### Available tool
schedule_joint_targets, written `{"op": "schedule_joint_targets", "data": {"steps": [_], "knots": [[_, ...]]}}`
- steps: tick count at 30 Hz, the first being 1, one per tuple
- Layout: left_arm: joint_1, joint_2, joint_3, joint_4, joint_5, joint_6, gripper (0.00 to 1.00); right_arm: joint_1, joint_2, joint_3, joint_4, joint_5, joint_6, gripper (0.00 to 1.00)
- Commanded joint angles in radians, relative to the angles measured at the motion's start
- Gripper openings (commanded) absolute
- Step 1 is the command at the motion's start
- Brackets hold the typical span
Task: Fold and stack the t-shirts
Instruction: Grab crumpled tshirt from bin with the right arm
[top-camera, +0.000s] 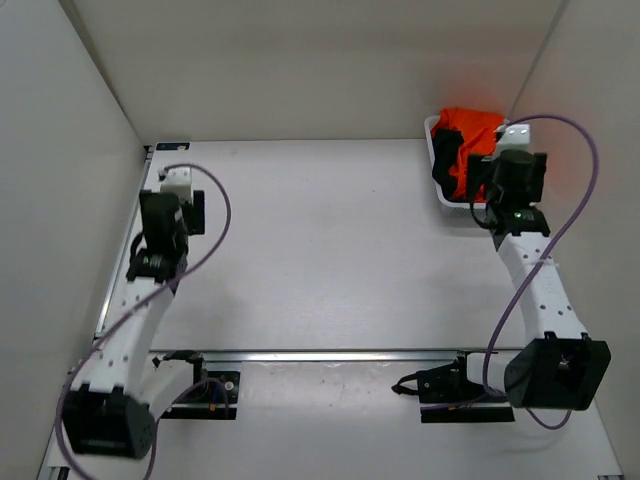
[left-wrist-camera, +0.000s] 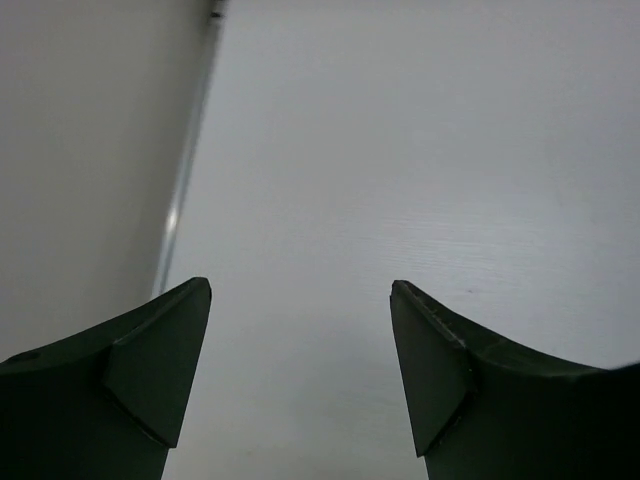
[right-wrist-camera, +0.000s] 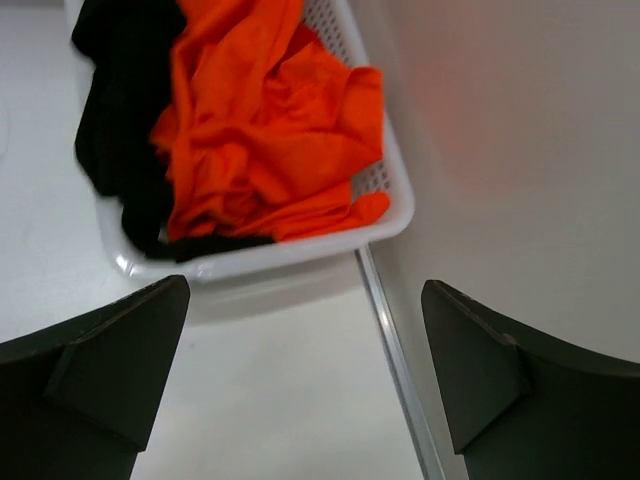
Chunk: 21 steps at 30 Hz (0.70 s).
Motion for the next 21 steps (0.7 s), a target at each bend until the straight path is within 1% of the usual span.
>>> {"op": "schedule_joint_targets", "data": {"steps": [1, 2, 3, 4, 5, 6, 7, 8, 9, 10, 11, 12, 14, 15, 16, 17, 18, 21], "knots": [[0.06, 0.293, 0.212, -0.404, 0.484, 0.007, 0.82, -0.056, 0.041, 0.121, 0.086, -0.184, 0.071, 0.99], [0.03, 0.337, 0.237, -0.435, 0.55, 0.016, 0.81, -0.025, 0.093, 0.141, 0.081, -0.172, 0.05, 0.99], [0.01, 0.407, 0.307, -0.492, 0.559, 0.022, 0.81, -0.011, 0.145, 0.164, 0.069, -0.177, 0.045, 0.99], [-0.037, 0.467, 0.355, -0.537, 0.571, 0.042, 0.8, -0.028, 0.192, 0.188, 0.052, -0.222, 0.086, 0.99], [-0.079, 0.527, 0.387, -0.584, 0.557, 0.063, 0.81, -0.044, 0.208, 0.202, 0.052, -0.303, 0.172, 0.99], [-0.111, 0.559, 0.45, -0.61, 0.542, 0.077, 0.81, -0.08, 0.255, 0.231, 0.038, -0.342, 0.227, 0.99], [-0.13, 0.635, 0.511, -0.668, 0.534, 0.094, 0.79, -0.113, 0.309, 0.247, 0.02, -0.38, 0.299, 0.98], [-0.133, 0.72, 0.584, -0.74, 0.54, 0.109, 0.76, -0.124, 0.347, 0.282, 0.005, -0.362, 0.332, 0.95], [-0.121, 0.762, 0.614, -0.77, 0.568, 0.117, 0.69, -0.121, 0.368, 0.322, -0.021, -0.362, 0.332, 0.93], [-0.106, 0.835, 0.687, -0.82, 0.595, 0.105, 0.62, -0.114, 0.404, 0.343, -0.031, -0.301, 0.326, 0.93], [-0.083, 0.889, 0.75, -0.844, 0.641, 0.099, 0.61, -0.106, 0.444, 0.365, -0.038, -0.258, 0.315, 0.93], [-0.061, 0.909, 0.772, -0.847, 0.69, 0.078, 0.6, -0.108, 0.46, 0.401, -0.064, -0.229, 0.33, 0.93], [-0.05, 0.946, 0.829, -0.816, 0.713, 0.053, 0.6, -0.124, 0.573, 0.489, -0.138, -0.183, 0.37, 0.91], [-0.064, 0.946, 0.835, -0.807, 0.698, 0.044, 0.6, -0.137, 0.602, 0.545, -0.196, -0.151, 0.393, 0.91], [-0.072, 0.943, 0.837, -0.783, 0.683, 0.044, 0.6, -0.147, 0.659, 0.611, -0.243, -0.148, 0.409, 0.91], [-0.09, 0.943, 0.832, -0.766, 0.654, 0.042, 0.6, -0.161, 0.703, 0.641, -0.264, -0.134, 0.413, 0.9], [-0.101, 0.938, 0.822, -0.753, 0.646, 0.039, 0.6, -0.16, 0.717, 0.681, -0.287, -0.117, 0.419, 0.89], [-0.099, 0.925, 0.783, -0.726, 0.681, 0.013, 0.61, -0.166, 0.779, 0.759, -0.298, -0.085, 0.421, 0.88]]}}
